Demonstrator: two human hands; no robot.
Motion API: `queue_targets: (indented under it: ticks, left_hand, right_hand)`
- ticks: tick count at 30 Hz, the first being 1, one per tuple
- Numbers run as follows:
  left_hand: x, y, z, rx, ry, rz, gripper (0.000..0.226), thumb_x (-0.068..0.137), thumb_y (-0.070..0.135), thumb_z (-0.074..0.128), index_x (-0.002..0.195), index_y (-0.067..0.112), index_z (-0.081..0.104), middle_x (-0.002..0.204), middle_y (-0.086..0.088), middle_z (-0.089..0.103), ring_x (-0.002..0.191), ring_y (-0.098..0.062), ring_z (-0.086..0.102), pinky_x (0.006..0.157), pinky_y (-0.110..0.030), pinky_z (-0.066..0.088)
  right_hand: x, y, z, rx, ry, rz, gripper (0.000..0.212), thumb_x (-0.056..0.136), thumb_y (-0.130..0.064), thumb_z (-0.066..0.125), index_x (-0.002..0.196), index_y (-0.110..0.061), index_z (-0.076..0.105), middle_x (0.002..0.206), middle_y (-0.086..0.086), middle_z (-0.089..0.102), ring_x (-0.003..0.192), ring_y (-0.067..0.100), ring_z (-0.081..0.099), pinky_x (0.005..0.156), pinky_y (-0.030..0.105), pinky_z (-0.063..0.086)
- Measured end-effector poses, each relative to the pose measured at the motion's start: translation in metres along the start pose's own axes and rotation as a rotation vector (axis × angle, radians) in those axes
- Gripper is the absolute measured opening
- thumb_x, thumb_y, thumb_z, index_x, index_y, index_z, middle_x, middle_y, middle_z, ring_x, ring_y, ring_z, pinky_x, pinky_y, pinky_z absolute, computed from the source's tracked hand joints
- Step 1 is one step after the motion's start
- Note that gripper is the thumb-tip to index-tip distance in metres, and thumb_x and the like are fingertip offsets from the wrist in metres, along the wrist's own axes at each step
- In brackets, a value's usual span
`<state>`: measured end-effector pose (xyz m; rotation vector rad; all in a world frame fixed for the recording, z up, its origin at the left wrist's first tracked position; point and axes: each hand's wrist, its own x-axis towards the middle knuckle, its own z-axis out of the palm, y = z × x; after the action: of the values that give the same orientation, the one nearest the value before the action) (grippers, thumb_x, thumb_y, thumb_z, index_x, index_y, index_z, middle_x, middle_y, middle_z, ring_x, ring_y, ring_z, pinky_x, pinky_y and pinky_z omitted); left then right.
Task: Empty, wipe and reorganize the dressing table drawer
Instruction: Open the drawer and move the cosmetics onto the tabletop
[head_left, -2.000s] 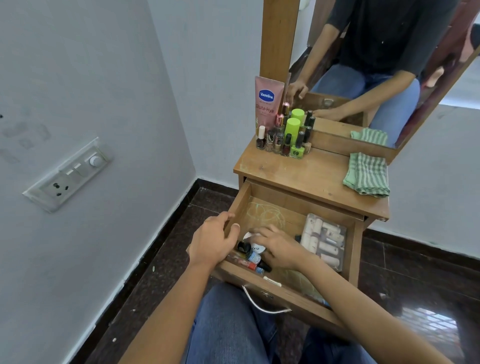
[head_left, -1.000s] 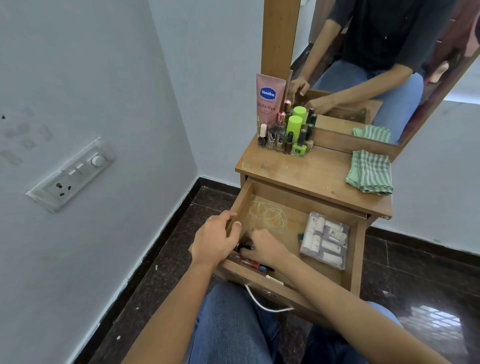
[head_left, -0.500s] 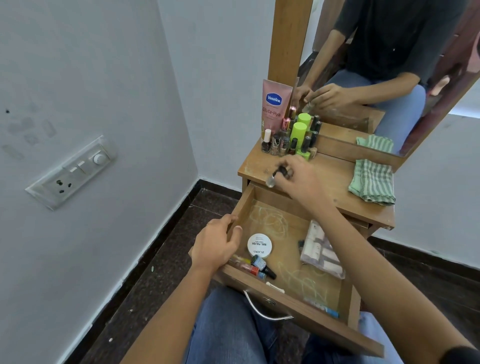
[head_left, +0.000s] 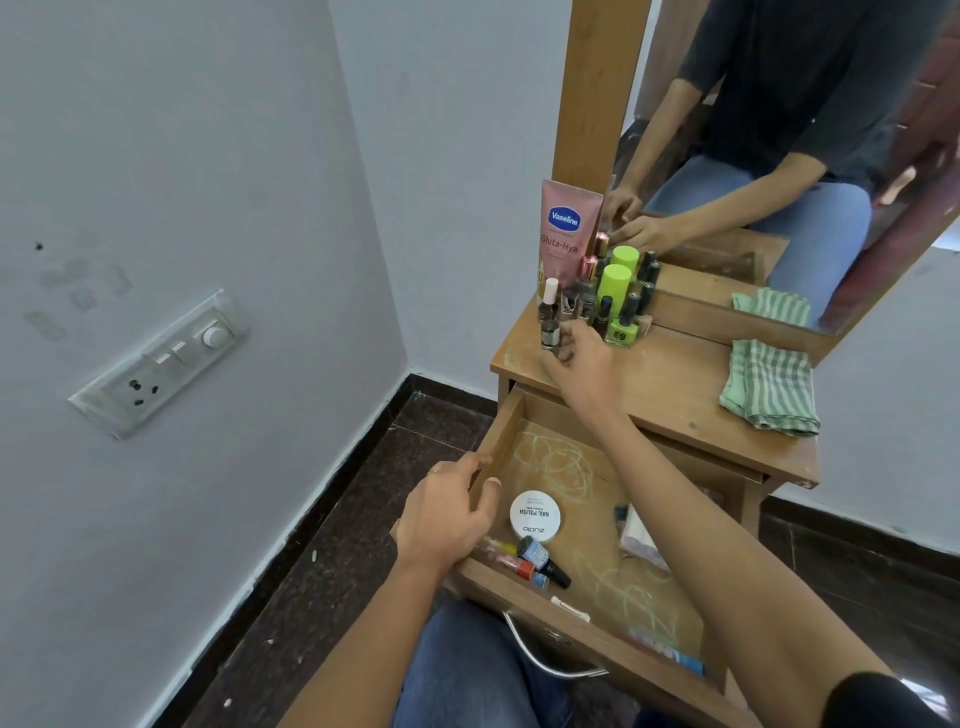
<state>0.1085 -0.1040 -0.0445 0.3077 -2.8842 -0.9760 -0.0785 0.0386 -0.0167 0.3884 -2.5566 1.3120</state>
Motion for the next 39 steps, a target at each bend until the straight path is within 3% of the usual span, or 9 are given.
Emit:
queue_targets:
  ticks: [4, 8, 11, 17, 29, 34, 39]
  left_hand:
    - [0.0, -0.001, 0.001, -0.003, 0.001, 0.0, 0.039, 0.096, 0.042, 0.049, 0.132, 0.029, 0.056, 0.121, 0.001, 0.063, 0.102, -0.013, 0.063, 0.08, -0.025, 0.045]
    - [0.0, -0.001, 0.001, -0.001, 0.001, 0.007, 0.039, 0.096, 0.042, 0.049, 0.132, 0.029, 0.055, 0.121, 0.002, 0.063, 0.101, -0.012, 0.062, 0.081, -0.024, 0.045]
    - [0.0, 0.0, 0.001, -0.007, 0.006, 0.011, 0.039, 0.096, 0.042, 0.049, 0.132, 0.03, 0.056, 0.121, 0.002, 0.063, 0.101, -0.011, 0.063, 0.081, -0.024, 0.046]
    - [0.0, 0.0, 0.001, -0.01, 0.01, 0.017, 0.039, 0.096, 0.041, 0.05, 0.133, 0.029, 0.056, 0.12, 0.002, 0.064, 0.101, -0.011, 0.062, 0.078, -0.021, 0.041]
    - [-0.001, 0.002, 0.0, -0.009, 0.003, 0.005, 0.039, 0.096, 0.041, 0.05, 0.133, 0.029, 0.056, 0.121, 0.002, 0.063, 0.099, -0.01, 0.062, 0.077, -0.02, 0.04]
    - [-0.001, 0.002, -0.001, -0.01, -0.001, 0.0, 0.039, 0.096, 0.042, 0.05, 0.132, 0.03, 0.056, 0.121, 0.002, 0.063, 0.098, -0.01, 0.062, 0.078, -0.021, 0.041]
    - [0.0, 0.001, 0.0, -0.011, -0.002, -0.002, 0.038, 0.096, 0.041, 0.05, 0.131, 0.03, 0.057, 0.119, 0.001, 0.063, 0.098, -0.013, 0.063, 0.079, -0.025, 0.045]
  right_hand:
    - [0.009, -0.001, 0.015, 0.091, 0.076, 0.055, 0.016, 0.081, -0.004, 0.068, 0.092, -0.01, 0.058, 0.084, 0.005, 0.056, 0.069, 0.011, 0.046, 0.062, 0.017, 0.039]
    - [0.021, -0.005, 0.028, 0.172, 0.141, 0.15, 0.017, 0.083, -0.006, 0.07, 0.093, -0.012, 0.058, 0.081, -0.001, 0.06, 0.072, 0.01, 0.054, 0.067, 0.019, 0.046]
    - [0.027, -0.001, 0.035, 0.161, 0.176, 0.196, 0.015, 0.084, -0.009, 0.07, 0.093, -0.011, 0.058, 0.077, -0.006, 0.057, 0.072, 0.01, 0.056, 0.07, 0.027, 0.052]
    - [0.031, 0.005, 0.043, 0.05, 0.209, 0.217, 0.014, 0.085, -0.012, 0.069, 0.094, -0.011, 0.059, 0.083, 0.001, 0.062, 0.08, 0.018, 0.061, 0.074, 0.036, 0.055]
    - [0.031, 0.01, 0.038, 0.06, 0.184, 0.204, 0.013, 0.084, -0.007, 0.067, 0.094, -0.007, 0.059, 0.081, 0.002, 0.061, 0.077, 0.018, 0.059, 0.074, 0.037, 0.055]
    - [0.025, 0.009, 0.04, -0.001, 0.181, 0.115, 0.029, 0.082, -0.004, 0.068, 0.105, -0.007, 0.053, 0.09, 0.012, 0.059, 0.079, 0.015, 0.05, 0.069, 0.025, 0.043]
    - [0.019, 0.006, 0.035, 0.095, 0.183, 0.103, 0.017, 0.081, -0.004, 0.068, 0.091, -0.009, 0.055, 0.084, 0.009, 0.056, 0.069, 0.011, 0.047, 0.063, 0.021, 0.04]
